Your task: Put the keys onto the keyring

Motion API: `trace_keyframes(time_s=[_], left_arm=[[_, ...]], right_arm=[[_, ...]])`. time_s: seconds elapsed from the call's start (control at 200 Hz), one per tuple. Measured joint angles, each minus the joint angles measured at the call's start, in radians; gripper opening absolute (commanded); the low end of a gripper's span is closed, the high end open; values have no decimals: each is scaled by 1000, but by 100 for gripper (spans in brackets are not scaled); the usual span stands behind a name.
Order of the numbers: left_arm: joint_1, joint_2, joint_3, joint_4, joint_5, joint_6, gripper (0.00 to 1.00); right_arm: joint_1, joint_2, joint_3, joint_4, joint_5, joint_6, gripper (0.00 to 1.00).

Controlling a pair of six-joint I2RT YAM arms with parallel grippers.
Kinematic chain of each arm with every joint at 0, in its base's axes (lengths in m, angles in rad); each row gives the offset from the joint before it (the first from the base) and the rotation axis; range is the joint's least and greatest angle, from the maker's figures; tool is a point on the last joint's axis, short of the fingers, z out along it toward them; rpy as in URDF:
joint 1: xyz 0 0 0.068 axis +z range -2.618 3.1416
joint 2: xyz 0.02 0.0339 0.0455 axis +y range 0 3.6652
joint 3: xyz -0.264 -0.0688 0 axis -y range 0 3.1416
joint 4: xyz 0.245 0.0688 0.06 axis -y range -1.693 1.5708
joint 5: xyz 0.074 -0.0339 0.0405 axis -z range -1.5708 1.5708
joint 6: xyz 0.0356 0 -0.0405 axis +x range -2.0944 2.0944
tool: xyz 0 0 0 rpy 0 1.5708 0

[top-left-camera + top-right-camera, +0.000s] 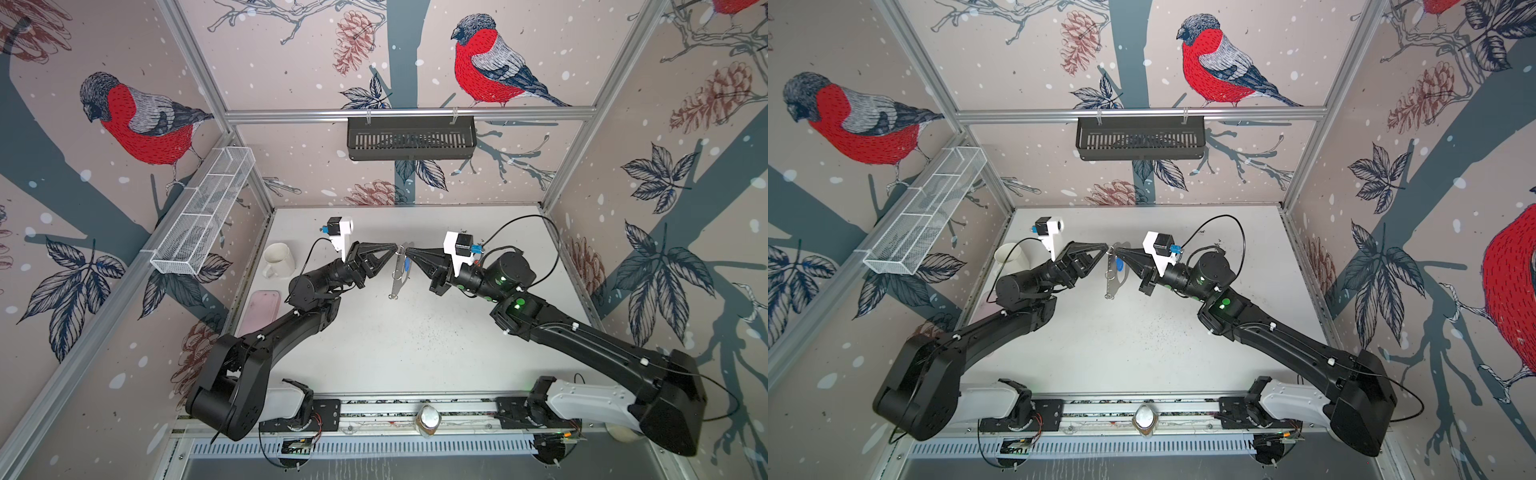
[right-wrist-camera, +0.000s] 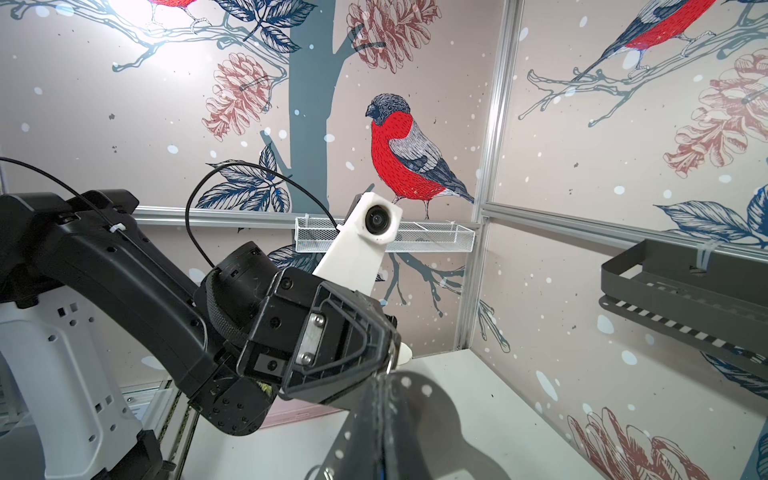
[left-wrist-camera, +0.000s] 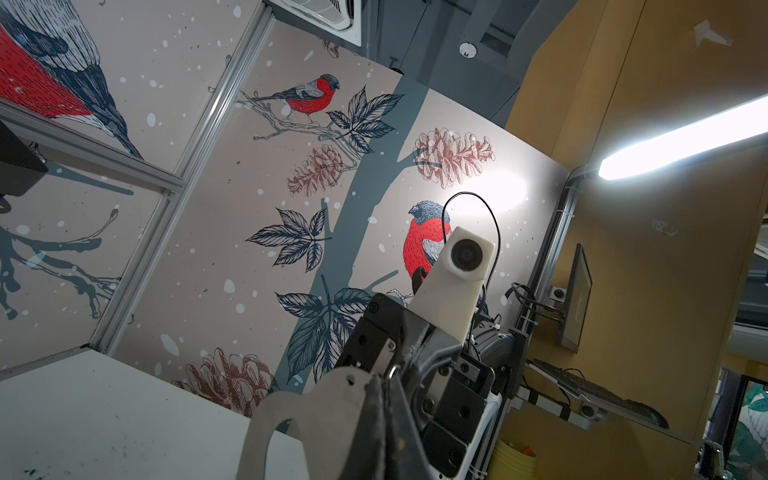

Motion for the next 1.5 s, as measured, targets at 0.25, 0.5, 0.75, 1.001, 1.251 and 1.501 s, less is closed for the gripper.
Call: trace_keyframes(time_s=[0.25, 0.5, 0.75, 1.001, 1.251, 1.501], left_arm=[[0, -4, 0, 0, 0, 9, 0], [0, -5, 0, 0, 0, 18, 0], [0, -11, 0, -8, 0, 28, 0], [0, -26, 0, -42, 1, 53, 0], [-2, -37, -1, -68, 2, 79, 0], [1, -39, -1, -116, -41, 96, 0]], right_arm=[[0, 0, -1, 3, -10, -1, 0], [0, 0, -1, 3, -19, -3, 0], [0, 3, -1, 5, -30, -10, 0], [0, -2, -5, 7, -42, -22, 0], [0, -21, -16, 9, -49, -22, 0], [5, -29, -23, 9, -101, -21, 0]])
